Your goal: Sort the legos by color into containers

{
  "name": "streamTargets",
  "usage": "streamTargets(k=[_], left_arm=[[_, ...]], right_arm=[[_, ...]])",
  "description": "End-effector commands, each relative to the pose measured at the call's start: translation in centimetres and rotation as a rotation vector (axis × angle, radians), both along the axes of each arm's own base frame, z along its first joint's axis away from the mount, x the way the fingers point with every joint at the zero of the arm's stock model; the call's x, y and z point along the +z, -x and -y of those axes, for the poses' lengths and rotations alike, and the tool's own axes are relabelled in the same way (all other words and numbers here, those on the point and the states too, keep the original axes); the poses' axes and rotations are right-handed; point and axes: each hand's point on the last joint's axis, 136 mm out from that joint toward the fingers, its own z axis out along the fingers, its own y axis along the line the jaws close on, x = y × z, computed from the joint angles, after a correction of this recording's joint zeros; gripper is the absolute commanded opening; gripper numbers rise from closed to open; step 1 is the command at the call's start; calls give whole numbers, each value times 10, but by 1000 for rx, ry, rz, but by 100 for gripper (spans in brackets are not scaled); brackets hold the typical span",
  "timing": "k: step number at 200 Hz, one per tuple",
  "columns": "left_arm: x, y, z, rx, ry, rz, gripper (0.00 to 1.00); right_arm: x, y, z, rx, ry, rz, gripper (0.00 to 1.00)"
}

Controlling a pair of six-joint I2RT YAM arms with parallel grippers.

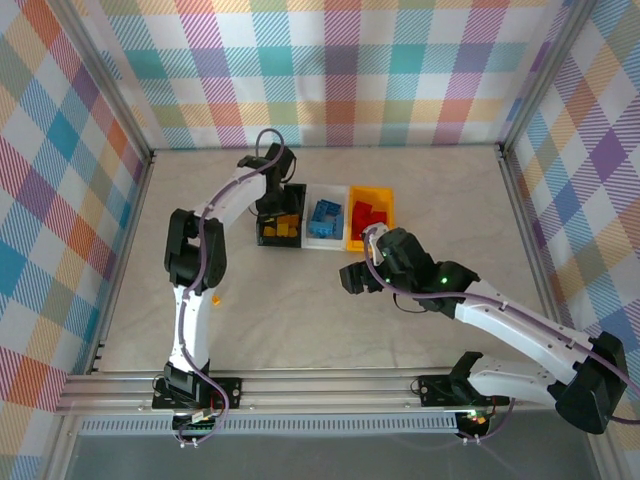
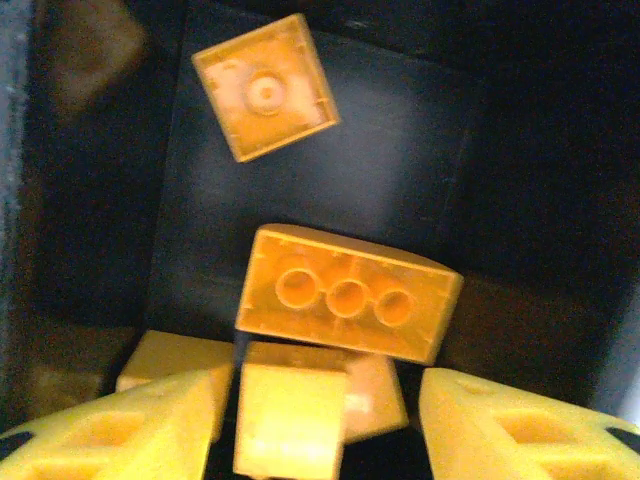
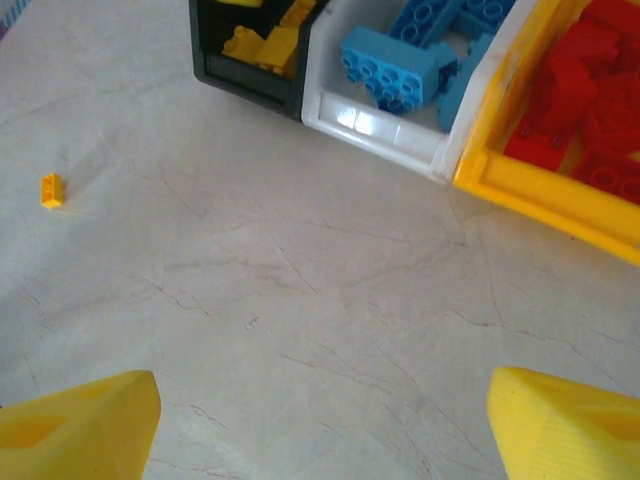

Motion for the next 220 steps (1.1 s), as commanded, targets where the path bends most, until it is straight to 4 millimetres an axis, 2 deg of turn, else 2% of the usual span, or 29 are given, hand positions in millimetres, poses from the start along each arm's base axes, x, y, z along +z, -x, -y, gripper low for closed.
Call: streamTargets(k=[1, 33, 61, 87, 111, 143, 168, 193, 220], left_arm=[[33, 7, 0, 0, 24, 39, 60], [67, 21, -3, -1, 53, 97, 63], [92, 45, -12, 3, 54, 135, 67], [109, 80, -35, 45, 31, 171, 71], [113, 117, -64, 92, -36, 164, 75], [101, 168, -104, 209, -101, 125, 79], [81, 204, -134, 338, -106, 85, 90], [53, 229, -149, 431, -121, 19, 90], [20, 241, -153, 519, -107, -24, 91]], right_arm=[[-3, 2, -4, 3, -17, -16, 85], [-5, 1, -8, 15, -19, -19, 85], [-7, 3, -9, 28, -19, -23, 86], [-14, 5, -15, 55, -17, -47, 85], [-19, 6, -24, 85, -33, -70, 86], [-23, 9, -34, 124, -48, -96, 86], [-26, 13, -38, 144, -61, -108, 86], [-28, 16, -40, 162, -62, -114, 85], [-30, 19, -39, 168, -64, -114, 86]])
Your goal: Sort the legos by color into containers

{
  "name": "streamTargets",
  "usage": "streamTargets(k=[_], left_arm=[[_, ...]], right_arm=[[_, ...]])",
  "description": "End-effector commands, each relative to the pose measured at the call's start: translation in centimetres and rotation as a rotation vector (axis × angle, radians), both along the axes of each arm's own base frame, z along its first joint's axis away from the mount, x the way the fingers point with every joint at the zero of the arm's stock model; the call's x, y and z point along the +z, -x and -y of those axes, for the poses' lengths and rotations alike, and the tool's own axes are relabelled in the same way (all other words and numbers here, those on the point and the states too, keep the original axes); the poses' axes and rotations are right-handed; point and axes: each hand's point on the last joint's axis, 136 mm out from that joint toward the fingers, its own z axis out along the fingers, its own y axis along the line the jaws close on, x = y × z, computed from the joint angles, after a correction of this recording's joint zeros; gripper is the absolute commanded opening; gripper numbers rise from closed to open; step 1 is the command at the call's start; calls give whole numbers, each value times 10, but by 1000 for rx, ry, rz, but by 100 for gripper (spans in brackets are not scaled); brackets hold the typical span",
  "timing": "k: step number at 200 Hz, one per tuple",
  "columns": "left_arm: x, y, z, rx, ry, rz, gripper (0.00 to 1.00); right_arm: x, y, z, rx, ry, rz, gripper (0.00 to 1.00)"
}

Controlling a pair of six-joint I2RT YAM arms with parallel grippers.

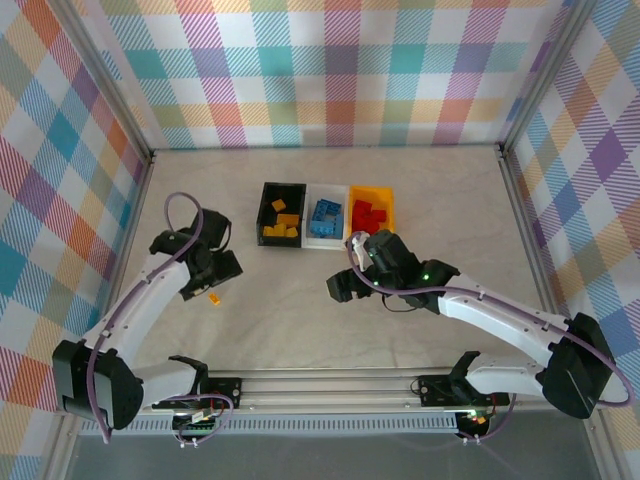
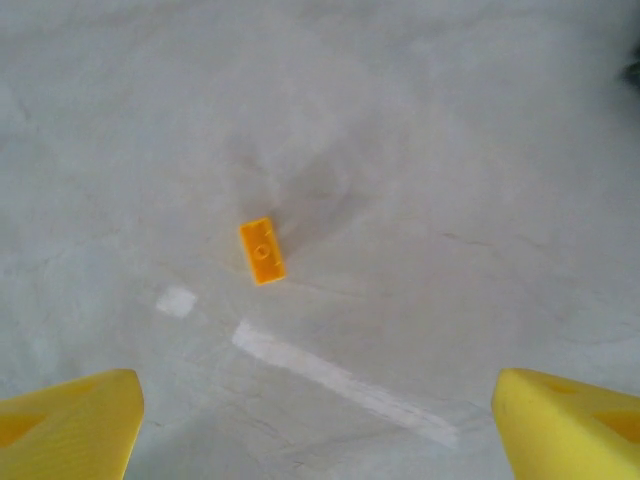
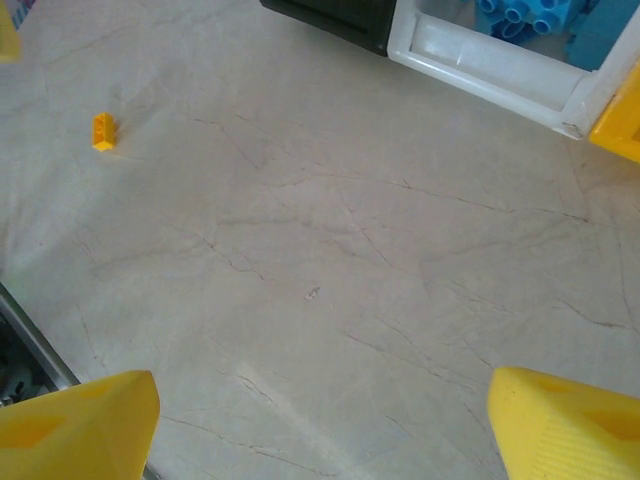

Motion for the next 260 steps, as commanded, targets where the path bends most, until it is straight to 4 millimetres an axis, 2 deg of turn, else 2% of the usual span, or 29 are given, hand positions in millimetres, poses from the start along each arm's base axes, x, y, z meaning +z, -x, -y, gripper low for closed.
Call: streamTargets(k=[1, 40, 81, 153, 169, 183, 260], left_arm=[[-22, 9, -7, 126, 15, -15, 90], [-52, 13, -19, 263, 51, -7, 88], [-79, 2, -15, 284, 125, -49, 86], [-100, -13, -22, 287, 172, -85, 77], [-104, -14, -23, 284, 176, -95, 72], [-109, -14, -22, 280, 189, -107, 61], [-123, -8, -21, 266, 207, -147, 26]], right_arm=[[-2, 6, -4, 32, -18, -1, 86], [-1, 10, 0, 30, -26, 0, 85], [-3, 13, 5, 22, -26, 2, 85], [-3, 12, 8, 3, -20, 1, 85], [-3, 11, 10, -7, -17, 6, 85], [-3, 11, 11, -13, -18, 7, 84], [0, 8, 13, -37, -27, 14, 84]])
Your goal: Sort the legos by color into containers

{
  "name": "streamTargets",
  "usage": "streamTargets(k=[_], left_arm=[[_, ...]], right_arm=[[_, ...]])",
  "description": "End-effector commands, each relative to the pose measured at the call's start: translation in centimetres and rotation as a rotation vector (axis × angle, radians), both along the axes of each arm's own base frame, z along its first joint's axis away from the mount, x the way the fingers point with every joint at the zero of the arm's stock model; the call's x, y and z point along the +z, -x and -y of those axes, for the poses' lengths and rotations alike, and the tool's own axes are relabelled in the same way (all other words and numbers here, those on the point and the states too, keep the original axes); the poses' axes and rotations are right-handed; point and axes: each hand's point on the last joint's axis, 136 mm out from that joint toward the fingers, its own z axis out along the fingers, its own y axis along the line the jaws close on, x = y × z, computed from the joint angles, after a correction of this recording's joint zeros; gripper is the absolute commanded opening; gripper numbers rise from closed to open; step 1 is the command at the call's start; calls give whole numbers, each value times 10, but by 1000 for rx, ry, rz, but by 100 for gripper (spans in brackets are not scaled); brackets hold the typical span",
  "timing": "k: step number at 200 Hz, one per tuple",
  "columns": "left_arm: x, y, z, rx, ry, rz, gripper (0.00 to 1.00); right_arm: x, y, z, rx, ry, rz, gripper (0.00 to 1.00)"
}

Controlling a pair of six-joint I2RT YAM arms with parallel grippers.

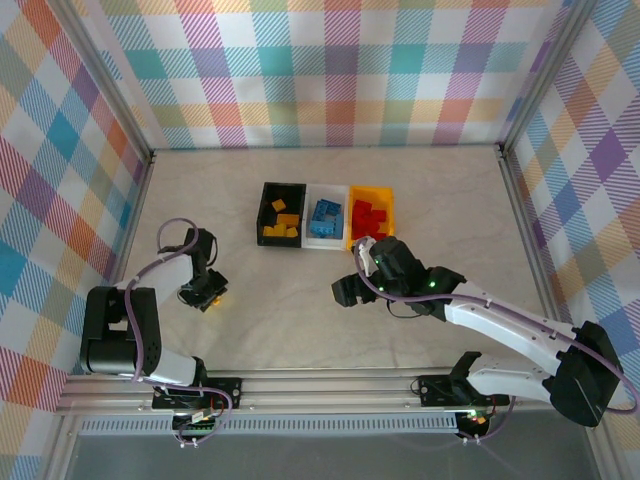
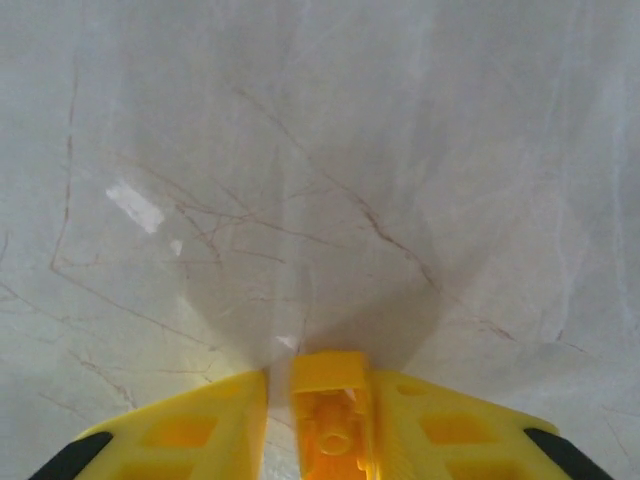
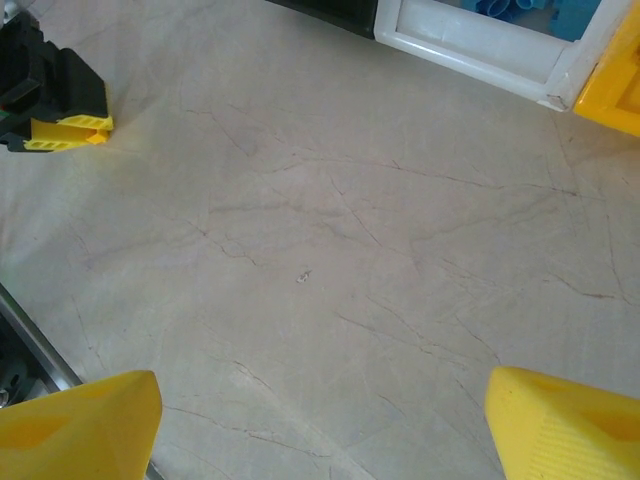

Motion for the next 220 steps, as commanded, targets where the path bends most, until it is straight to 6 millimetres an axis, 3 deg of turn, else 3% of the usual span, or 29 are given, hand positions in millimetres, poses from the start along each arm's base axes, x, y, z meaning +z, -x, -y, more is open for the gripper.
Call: streamTargets(k=[1, 15, 45, 76, 116, 147, 176, 220], left_arm=[[-10, -2, 7, -12, 51, 5, 26], [-8, -3, 9, -16, 65, 11, 19], [7, -10, 16, -27, 100, 50, 16], [43, -30, 26, -67, 120, 140, 16], [121, -84, 62, -204, 137, 347, 16], [156, -135, 99, -339, 156, 445, 16], [162, -180, 132, -469, 121, 491, 17], [127, -231, 156, -538, 113, 470, 17]], right_arm=[[4, 1, 1, -11, -19, 15, 84], [4, 1, 3, -17, -15, 17, 84], [7, -1, 11, -39, 6, 48, 84], [10, -11, 28, -88, 61, 84, 84], [11, -28, 63, -193, 81, 90, 84], [11, -40, 89, -271, 90, 83, 84], [7, -50, 118, -370, 92, 51, 83], [13, -66, 148, -484, 74, 62, 83]])
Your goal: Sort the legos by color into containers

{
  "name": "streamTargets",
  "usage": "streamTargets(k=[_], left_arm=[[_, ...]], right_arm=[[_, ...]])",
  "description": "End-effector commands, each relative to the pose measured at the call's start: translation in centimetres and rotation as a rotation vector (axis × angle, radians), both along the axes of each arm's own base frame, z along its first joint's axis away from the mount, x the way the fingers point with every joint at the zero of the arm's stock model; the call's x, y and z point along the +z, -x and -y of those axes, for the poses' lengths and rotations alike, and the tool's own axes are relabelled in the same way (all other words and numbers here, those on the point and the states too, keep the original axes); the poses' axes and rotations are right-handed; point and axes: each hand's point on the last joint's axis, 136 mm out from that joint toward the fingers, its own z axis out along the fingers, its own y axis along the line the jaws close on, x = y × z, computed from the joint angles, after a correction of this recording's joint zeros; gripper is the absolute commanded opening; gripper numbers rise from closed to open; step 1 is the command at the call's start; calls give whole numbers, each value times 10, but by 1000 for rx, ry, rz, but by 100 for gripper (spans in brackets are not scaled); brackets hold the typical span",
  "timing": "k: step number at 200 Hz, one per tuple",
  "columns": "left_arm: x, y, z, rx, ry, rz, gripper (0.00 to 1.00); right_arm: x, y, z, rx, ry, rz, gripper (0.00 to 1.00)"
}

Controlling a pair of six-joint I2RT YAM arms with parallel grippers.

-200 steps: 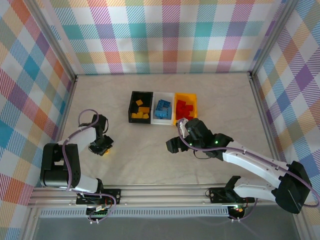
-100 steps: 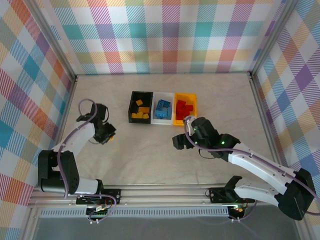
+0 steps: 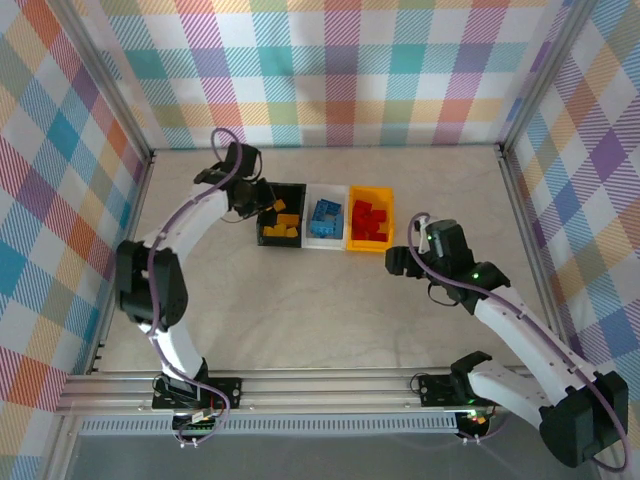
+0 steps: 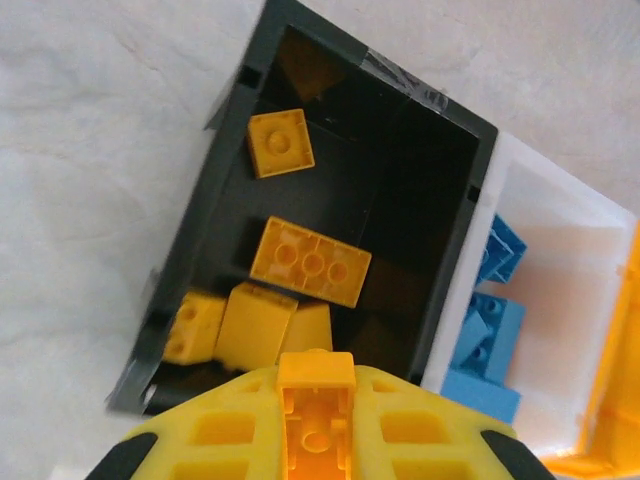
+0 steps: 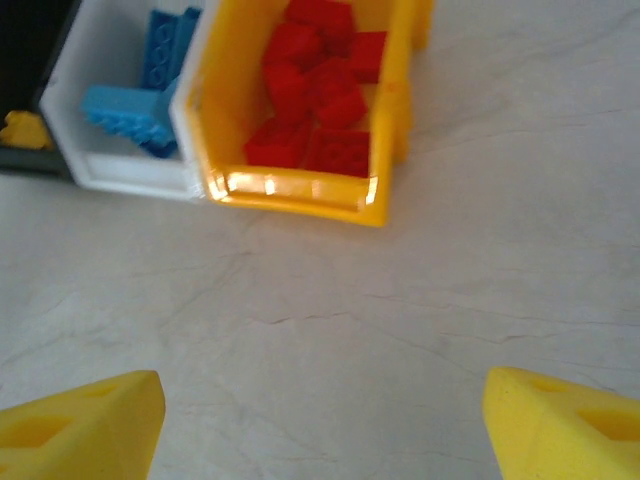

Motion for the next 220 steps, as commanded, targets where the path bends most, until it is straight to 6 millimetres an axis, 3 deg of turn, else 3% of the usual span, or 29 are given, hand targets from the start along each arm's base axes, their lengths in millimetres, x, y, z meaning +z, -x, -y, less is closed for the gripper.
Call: streamTargets(k=[1, 35, 78, 110, 130, 157, 184, 208, 220], left_arm=[[-12, -21, 10, -62, -27, 13, 17], [-31, -44, 23, -109, -43, 10, 24], [-37, -50, 30, -132, -25, 8, 43], [-15, -46, 32, -142, -10, 46, 67], [16, -36, 27, -151, -9, 120, 84], [50, -10, -5, -96, -118, 200, 100], [78, 28, -48, -14, -255, 309, 100], [109, 63, -91, 74, -380, 546, 99], [117, 77, -117, 149, -402, 614, 99]], right_arm=[[0, -2, 11, -25, -1, 7, 83], [-18, -22, 28, -75, -27, -5, 87], [-37, -42, 61, -138, -4, 23, 94], [-37, -57, 80, -109, 68, 163, 95], [-42, -70, 88, -104, 134, 244, 99], [-61, -95, 101, -122, 163, 292, 100], [-62, -116, 97, -94, 150, 358, 99], [-58, -126, 95, -97, 113, 428, 99], [-67, -128, 95, -96, 112, 432, 99]])
